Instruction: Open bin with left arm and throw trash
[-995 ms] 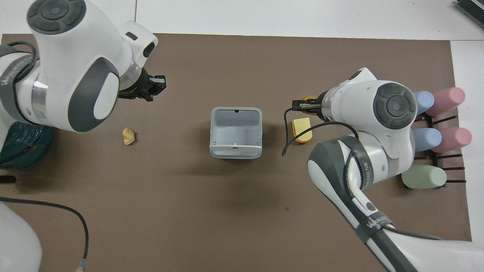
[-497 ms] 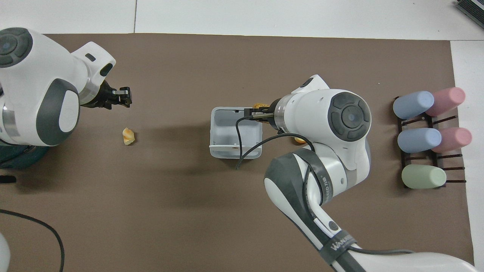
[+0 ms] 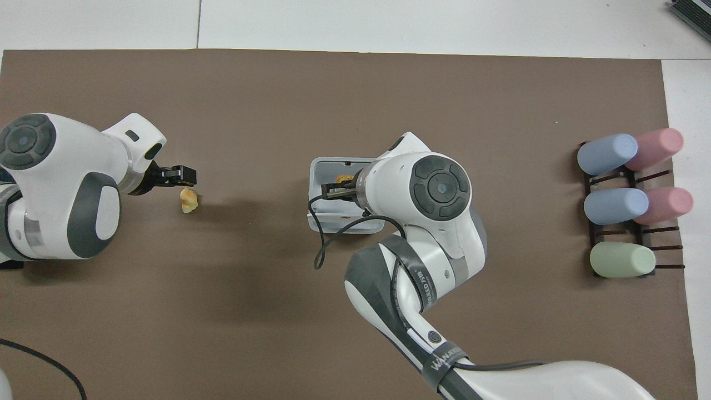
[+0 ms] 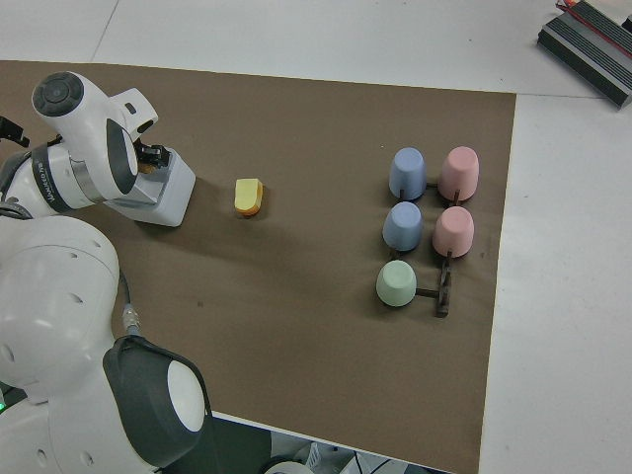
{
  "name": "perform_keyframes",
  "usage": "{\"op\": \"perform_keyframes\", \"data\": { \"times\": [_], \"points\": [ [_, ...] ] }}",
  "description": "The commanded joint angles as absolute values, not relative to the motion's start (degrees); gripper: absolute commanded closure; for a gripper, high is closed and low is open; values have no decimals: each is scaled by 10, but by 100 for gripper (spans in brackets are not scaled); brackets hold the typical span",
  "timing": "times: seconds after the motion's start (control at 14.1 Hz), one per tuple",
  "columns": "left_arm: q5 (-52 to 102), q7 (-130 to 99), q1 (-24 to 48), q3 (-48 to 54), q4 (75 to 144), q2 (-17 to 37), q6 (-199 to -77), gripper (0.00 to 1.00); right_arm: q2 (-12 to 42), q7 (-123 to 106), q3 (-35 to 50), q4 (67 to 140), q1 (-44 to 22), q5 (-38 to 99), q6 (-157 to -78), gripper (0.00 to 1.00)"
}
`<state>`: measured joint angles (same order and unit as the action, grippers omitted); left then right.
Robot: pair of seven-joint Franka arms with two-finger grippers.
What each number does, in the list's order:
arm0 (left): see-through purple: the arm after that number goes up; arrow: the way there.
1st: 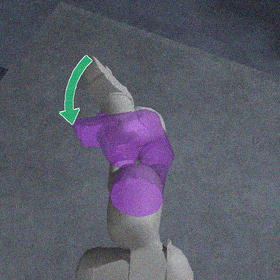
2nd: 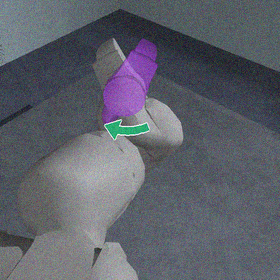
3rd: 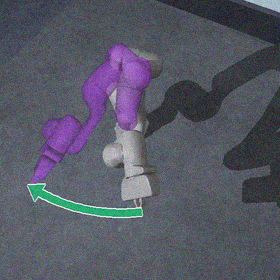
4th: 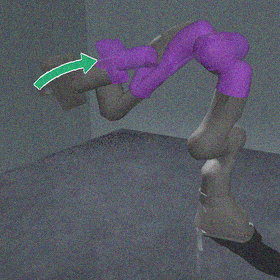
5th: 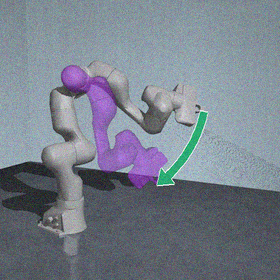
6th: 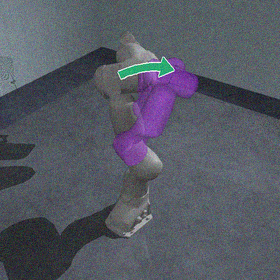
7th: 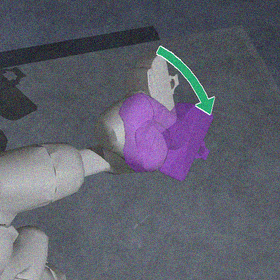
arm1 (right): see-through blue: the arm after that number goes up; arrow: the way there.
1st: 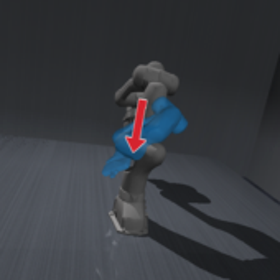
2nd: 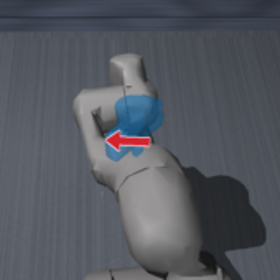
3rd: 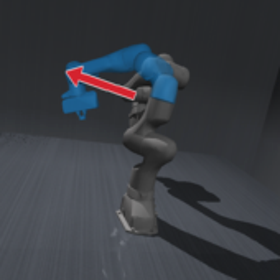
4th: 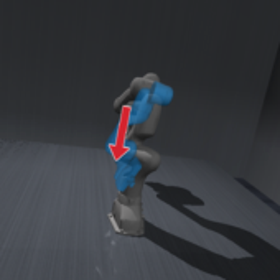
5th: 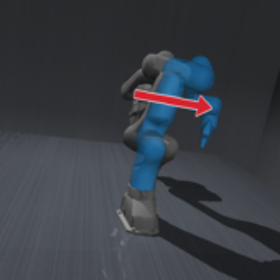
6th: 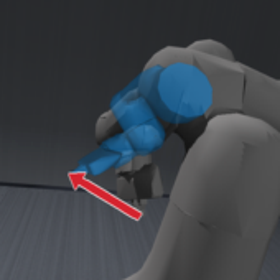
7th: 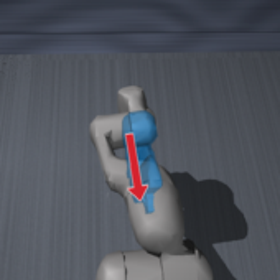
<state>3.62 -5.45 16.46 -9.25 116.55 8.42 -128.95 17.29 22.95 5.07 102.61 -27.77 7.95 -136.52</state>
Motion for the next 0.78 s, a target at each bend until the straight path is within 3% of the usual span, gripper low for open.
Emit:
{"op": "perform_keyframes", "data": {
  "times": [0.0, 0.57, 0.71],
  "points": [
    [28, -47, 163, -90, 1203, 78, -1337, 14, 177, 239, 50, 1013, -278, 80, -1358, 3],
    [28, -32, 168, -90, 1221, 119, -1392, 39, 175, 234, 46, 1011, -234, 81, -1364, 0],
    [28, -33, 169, -90, 1244, 122, -1426, 39, 176, 228, 45, 1015, -208, 80, -1366, 0]
  ]
}}
